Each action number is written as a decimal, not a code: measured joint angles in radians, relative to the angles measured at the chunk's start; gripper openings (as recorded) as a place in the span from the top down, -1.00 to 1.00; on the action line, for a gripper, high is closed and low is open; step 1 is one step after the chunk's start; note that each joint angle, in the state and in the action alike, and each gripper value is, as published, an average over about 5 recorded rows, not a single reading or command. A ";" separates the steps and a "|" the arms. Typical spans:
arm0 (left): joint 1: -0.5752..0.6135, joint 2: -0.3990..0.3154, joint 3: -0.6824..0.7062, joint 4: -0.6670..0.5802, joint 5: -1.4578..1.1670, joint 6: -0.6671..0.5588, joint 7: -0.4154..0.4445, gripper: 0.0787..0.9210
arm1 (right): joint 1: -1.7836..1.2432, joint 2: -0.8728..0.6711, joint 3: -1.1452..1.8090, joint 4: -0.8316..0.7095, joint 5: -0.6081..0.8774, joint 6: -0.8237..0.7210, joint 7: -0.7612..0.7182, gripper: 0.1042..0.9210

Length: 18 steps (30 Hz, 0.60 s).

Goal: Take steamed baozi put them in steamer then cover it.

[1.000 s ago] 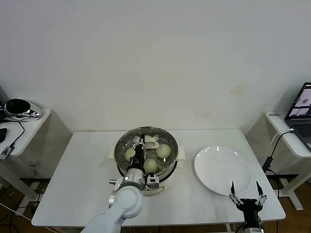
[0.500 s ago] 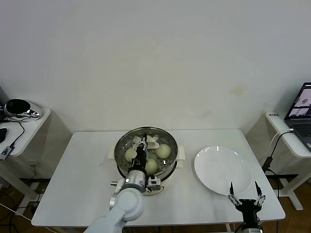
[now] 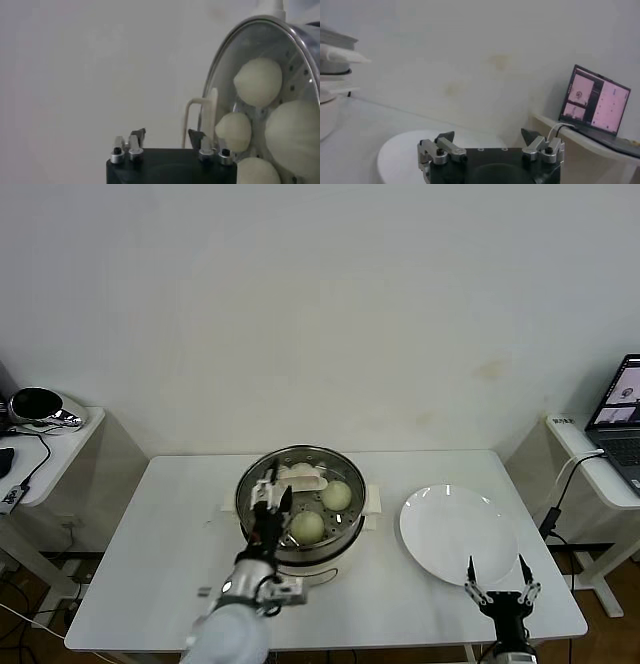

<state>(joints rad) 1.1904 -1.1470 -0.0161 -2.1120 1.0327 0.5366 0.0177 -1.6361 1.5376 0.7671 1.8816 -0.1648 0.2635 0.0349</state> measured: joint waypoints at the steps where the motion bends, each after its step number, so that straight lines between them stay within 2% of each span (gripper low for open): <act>1: 0.036 0.001 -0.031 -0.017 -0.044 -0.024 -0.024 -0.68 | -0.001 -0.003 -0.002 0.002 0.004 0.001 -0.002 -0.76; 4: 0.150 -0.004 -0.141 -0.046 -0.209 -0.124 -0.087 -0.75 | -0.005 -0.012 -0.012 0.005 0.019 0.002 -0.008 -0.76; 10: 0.365 -0.025 -0.353 -0.060 -0.606 -0.337 -0.171 -0.77 | -0.015 -0.047 -0.042 0.009 0.064 -0.004 -0.030 -0.76; 18: 0.559 -0.054 -0.477 -0.059 -1.001 -0.506 -0.209 -0.77 | -0.047 -0.095 -0.091 0.028 0.135 -0.033 -0.069 -0.76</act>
<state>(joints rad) 1.7497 -1.2014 -0.4934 -2.1715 0.0316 0.0307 -0.1908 -1.6834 1.4425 0.6766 1.9099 -0.0301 0.2304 -0.0338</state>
